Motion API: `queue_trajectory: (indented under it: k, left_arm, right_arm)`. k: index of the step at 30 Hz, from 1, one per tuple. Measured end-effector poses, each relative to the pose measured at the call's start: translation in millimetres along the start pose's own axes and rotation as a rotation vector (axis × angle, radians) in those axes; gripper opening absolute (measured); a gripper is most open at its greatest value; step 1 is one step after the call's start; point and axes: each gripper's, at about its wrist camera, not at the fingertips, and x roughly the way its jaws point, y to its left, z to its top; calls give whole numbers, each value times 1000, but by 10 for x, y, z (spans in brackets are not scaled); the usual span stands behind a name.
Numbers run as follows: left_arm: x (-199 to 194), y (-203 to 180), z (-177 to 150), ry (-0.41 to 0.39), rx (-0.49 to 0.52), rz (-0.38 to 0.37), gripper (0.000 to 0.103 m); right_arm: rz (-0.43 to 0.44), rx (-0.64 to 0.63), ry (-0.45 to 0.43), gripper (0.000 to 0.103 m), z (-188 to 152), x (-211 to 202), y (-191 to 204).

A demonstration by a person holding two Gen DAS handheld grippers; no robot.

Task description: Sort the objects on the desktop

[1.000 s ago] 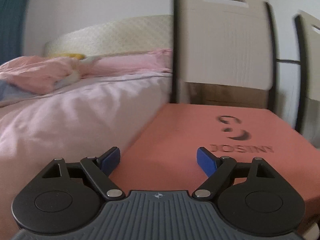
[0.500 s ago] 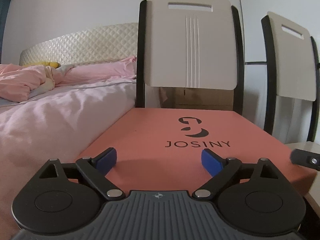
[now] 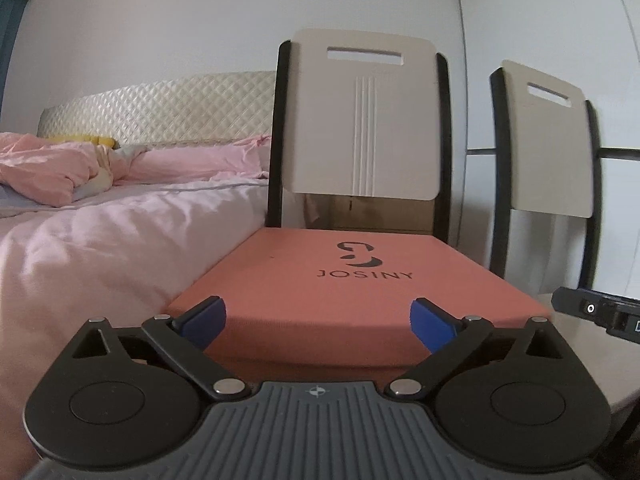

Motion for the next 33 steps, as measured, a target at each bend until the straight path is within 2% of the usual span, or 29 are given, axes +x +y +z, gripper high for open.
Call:
queue_trajectory:
  k: [6,8,11,13,14,15,23,28,33]
  left_arm:
    - [-392,4,6,-31,24,14,103]
    - [-503,7,25,-41,22,20,103]
    - [-666,2,67,-63,21,40,103]
    - [-768,5,88,-73,16,43,103]
    - [-809,14,95,-71,9,43,103]
    - [-836,22,96,-69,4,42,103]
    - [-996,97,128,-72,-1,67,103]
    - [-1031,152,122,-96,-4,76,103]
    - [-948,196,66,-75,7,98,103]
  right_arm:
    - [-3,12,2,60,-22,-375,267]
    - [-2,3,1,69,7,-472,361]
    - [-2,-18,1,75,73,-618,470]
    - [-1,-33,-3,85,123,-719,531]
    - [0,-38,-7,93,147,-775,561]
    - [3,-40,-12,96,167,-821,582]
    - [21,-40,-19,103,233,-988,757]
    - [-6,-36,-29,103,164,-939,797]
    - [-49,-35,-23,103,73,-851,775]
